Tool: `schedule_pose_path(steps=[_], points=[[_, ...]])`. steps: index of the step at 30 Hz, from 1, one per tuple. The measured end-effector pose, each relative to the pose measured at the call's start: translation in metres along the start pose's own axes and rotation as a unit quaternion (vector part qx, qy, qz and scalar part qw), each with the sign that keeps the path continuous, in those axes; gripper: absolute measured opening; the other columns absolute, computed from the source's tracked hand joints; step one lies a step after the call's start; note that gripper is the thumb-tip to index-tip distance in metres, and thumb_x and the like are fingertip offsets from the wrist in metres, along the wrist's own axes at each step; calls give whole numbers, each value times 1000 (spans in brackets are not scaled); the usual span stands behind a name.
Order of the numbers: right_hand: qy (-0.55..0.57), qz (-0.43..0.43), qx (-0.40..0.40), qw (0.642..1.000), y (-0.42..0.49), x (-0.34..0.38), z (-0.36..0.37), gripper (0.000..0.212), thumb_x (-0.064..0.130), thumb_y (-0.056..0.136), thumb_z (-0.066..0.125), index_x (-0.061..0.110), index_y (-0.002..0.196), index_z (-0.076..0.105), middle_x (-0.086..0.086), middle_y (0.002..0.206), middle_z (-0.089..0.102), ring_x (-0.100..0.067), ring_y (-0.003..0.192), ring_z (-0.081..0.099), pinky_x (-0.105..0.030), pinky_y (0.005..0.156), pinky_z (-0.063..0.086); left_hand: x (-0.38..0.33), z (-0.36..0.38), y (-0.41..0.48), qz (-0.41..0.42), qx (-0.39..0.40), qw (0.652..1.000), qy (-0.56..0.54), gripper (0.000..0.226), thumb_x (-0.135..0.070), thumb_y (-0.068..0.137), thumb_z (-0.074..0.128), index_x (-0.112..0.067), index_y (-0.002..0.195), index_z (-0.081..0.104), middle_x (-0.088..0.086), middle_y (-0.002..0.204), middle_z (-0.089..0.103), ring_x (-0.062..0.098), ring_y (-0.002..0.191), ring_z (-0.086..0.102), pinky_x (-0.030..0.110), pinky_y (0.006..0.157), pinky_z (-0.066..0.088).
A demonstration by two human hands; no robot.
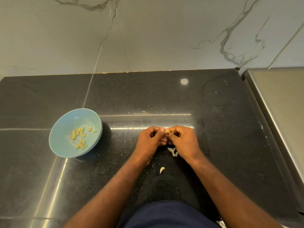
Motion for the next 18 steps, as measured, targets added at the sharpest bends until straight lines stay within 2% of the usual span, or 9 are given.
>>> schedule_pose_path(steps=[3,7,10,14,18], points=[[-11,7,31,999,-1,-2,4,7,14,93,70,18,95,76,2,85,74,-13,80,72,-34,76,62,2,-5,3,1,-2,1000,10,11,-13,96,63,-4,96,69,16,86,74,18,76,68,31,77,58],[6,8,62,998,-4,2,6,11,23,94,69,23,102,75,6,90,76,-6,85,71,-27,80,59,-2,-6,5,19,8,999,33,9,-12,92,69,-6,98,71,13,90,75,28,85,72,36,81,61],[24,19,40,999,-2,2,1,13,16,96,66,19,103,76,3,92,77,-10,87,72,-24,77,59,-2,-4,6,13,31,999,19,12,-9,90,70,-4,100,71,13,93,75,27,88,72,33,82,60],[113,76,31,990,-2,-7,0,13,5,96,62,5,104,73,-8,91,76,-23,86,74,-25,74,60,2,-3,6,-15,26,999,-44,12,2,88,68,-1,100,69,18,91,73,21,79,71,27,77,60],[66,60,22,996,-3,-10,0,12,8,95,65,12,102,74,-3,94,76,-16,89,74,-33,82,61,1,2,4,-29,40,996,-70,18,1,85,71,-2,103,69,17,95,74,22,84,73,26,77,59]])
Point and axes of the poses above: each hand's wrist, its own y-axis towards the middle knuckle, its own z-axis out of the palm, x = y × z, the point moved 8 cm from there along y, towards the middle knuckle
